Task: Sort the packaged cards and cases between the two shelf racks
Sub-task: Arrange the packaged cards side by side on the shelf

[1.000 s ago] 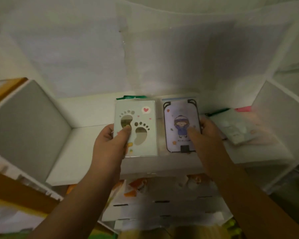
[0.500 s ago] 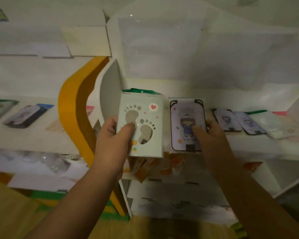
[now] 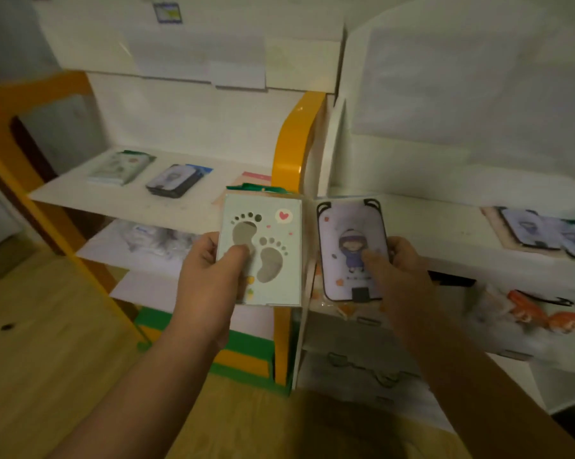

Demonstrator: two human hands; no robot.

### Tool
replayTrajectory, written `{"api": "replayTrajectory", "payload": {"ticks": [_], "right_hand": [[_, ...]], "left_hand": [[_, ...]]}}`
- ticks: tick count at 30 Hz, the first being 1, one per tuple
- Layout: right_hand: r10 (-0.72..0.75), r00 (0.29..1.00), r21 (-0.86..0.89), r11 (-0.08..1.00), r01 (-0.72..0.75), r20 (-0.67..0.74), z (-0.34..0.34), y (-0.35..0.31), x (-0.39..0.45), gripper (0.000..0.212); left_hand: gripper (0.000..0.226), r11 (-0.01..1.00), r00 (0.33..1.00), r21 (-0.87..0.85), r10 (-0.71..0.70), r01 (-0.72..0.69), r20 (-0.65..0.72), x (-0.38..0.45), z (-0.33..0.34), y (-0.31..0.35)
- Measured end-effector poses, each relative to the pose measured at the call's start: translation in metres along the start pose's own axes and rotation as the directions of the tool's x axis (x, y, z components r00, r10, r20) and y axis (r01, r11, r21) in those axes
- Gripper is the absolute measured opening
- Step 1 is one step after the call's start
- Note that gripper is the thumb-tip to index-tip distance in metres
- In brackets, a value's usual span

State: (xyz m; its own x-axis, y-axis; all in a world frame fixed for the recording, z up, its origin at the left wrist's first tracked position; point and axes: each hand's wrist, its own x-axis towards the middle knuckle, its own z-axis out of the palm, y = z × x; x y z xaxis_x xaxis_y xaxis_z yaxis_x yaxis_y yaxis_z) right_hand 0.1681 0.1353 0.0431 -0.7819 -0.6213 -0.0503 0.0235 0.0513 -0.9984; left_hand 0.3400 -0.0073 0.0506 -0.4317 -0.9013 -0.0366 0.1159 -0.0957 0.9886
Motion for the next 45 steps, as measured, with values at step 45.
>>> {"api": "replayTrajectory", "payload": {"ticks": [45], "right_hand": [[0.052,0.979,0.084,0.994,-0.069,0.196,0.316,0.003,0.198,0.012]], "left_hand": [[0.013,0.989,0.960,0.139,-0.006,0.047,-0.280,0.256,-0.187,0.038]]}}
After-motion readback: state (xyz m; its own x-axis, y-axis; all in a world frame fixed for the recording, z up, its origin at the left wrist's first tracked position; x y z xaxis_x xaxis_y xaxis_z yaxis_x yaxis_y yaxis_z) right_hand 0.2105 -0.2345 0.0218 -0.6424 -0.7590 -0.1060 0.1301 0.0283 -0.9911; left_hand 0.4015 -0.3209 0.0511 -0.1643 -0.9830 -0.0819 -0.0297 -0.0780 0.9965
